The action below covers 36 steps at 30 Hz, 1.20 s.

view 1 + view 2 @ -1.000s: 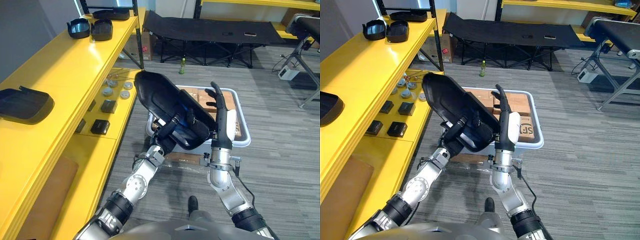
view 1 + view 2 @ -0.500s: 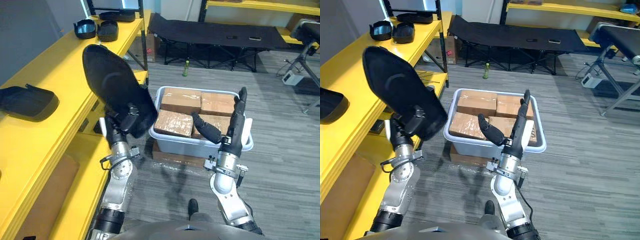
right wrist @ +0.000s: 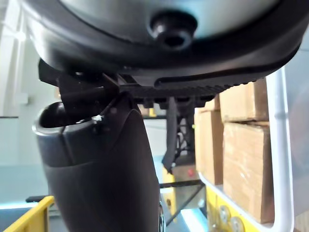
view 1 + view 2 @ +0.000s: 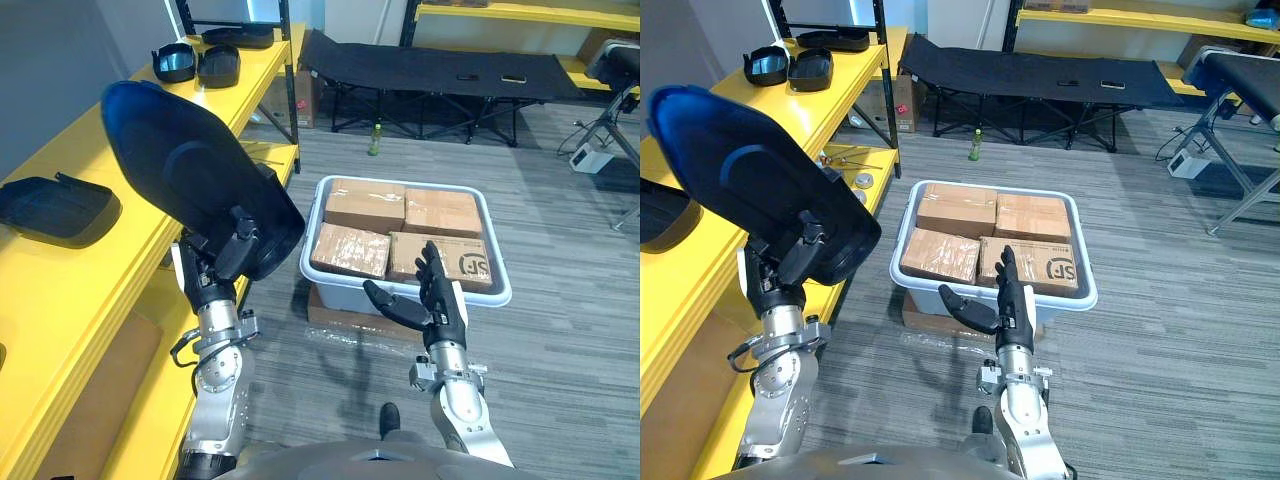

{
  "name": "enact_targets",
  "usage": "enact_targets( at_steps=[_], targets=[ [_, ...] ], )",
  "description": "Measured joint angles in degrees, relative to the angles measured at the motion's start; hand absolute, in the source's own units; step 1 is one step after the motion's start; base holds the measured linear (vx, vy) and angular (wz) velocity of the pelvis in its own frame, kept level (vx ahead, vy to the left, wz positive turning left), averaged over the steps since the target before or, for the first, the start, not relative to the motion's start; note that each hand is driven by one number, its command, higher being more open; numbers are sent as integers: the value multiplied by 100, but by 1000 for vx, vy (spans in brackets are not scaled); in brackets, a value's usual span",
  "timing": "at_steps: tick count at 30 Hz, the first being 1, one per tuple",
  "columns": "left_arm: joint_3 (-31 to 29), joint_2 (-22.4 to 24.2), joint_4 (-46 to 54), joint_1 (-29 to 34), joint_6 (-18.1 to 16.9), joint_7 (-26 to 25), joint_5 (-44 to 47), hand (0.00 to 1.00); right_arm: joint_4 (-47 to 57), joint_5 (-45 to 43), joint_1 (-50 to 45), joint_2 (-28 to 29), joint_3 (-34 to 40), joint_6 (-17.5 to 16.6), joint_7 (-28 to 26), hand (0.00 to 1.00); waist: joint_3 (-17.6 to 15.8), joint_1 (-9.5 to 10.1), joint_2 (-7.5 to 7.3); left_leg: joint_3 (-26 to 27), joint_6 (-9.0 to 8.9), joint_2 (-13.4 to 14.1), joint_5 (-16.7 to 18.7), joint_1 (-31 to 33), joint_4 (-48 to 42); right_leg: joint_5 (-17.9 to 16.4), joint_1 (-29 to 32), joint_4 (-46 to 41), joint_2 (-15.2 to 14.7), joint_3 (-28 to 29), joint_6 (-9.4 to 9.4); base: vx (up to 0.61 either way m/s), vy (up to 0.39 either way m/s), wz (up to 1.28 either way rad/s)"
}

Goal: Walk over and take three plastic housings, then place them on the shelf

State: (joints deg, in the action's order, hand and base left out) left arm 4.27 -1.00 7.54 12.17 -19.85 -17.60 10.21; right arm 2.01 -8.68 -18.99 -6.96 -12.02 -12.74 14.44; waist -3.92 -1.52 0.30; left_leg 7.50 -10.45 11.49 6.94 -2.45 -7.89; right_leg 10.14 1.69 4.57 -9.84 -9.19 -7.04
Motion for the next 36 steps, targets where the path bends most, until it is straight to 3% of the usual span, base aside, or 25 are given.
enact_targets(
  at_steps=[4,9,14,18,24,28,31,33,35,36],
  targets=[
    [-76,-45,188,241,-40,554,167,0,0,-400,18,4,148,-41,-340,100,5,39,22,-76,25,-3,6,6,-2,-19,-54,28,-8,-71,6,-27,13,9],
    [-184,-122,1118,569,-37,1031,353,0,-86,-516,373,-3,45,-42,-563,100,71,197,130,-441,60,-16,-54,189,8,-128,-126,30,-31,-439,38,-13,-8,33],
    [-757,-86,1631,809,-48,1286,510,0,-419,-447,910,-1,-110,-38,-656,100,146,548,254,-958,42,-41,-153,345,16,-157,-332,30,-42,-951,14,11,-15,49],
    [-1301,75,1774,1170,-62,1521,846,0,-466,-274,1157,15,-249,-21,-674,100,145,872,243,-1321,54,-129,-216,435,46,-237,-474,32,-107,-1325,-35,-2,9,48],
    [-1651,135,1775,1371,-170,1852,1324,0,-477,-81,1345,87,-397,-4,-776,100,163,1077,159,-1489,53,-186,-267,513,113,-324,-491,31,-149,-1487,-23,2,28,18],
    [-1638,263,1776,1531,-174,1963,1390,0,-487,-103,1342,65,-404,-4,-1016,100,146,1060,175,-1464,46,-187,-208,517,-37,-320,-520,-1,-142,-1460,-26,29,37,-5],
    [-1593,330,1773,1579,-174,1947,1383,0,-529,-123,1329,-31,-395,-5,-1215,100,34,1036,233,-1458,175,-189,-24,628,-498,-344,-725,-3,-127,-1528,-48,18,44,17],
    [-1537,290,1773,1417,-173,1962,1357,0,-531,-125,1275,-25,-350,-6,-1291,100,-95,865,234,-1272,291,-201,-101,990,-802,-439,-926,-4,-160,-2060,-55,-51,18,99],
    [-1491,261,1769,1238,-172,2071,1335,0,-530,-122,1202,0,-297,-7,-1329,100,-245,838,179,-849,510,-203,-279,1029,-712,-515,-1108,-4,-244,-2467,-122,-36,16,117],
    [-1441,261,1770,1237,-179,2080,1333,0,-530,-96,1140,-9,-283,-8,-1381,100,-260,904,181,-818,441,-221,-396,998,-506,-538,-1144,-3,-276,-2581,-152,-26,13,85]
  ],
)
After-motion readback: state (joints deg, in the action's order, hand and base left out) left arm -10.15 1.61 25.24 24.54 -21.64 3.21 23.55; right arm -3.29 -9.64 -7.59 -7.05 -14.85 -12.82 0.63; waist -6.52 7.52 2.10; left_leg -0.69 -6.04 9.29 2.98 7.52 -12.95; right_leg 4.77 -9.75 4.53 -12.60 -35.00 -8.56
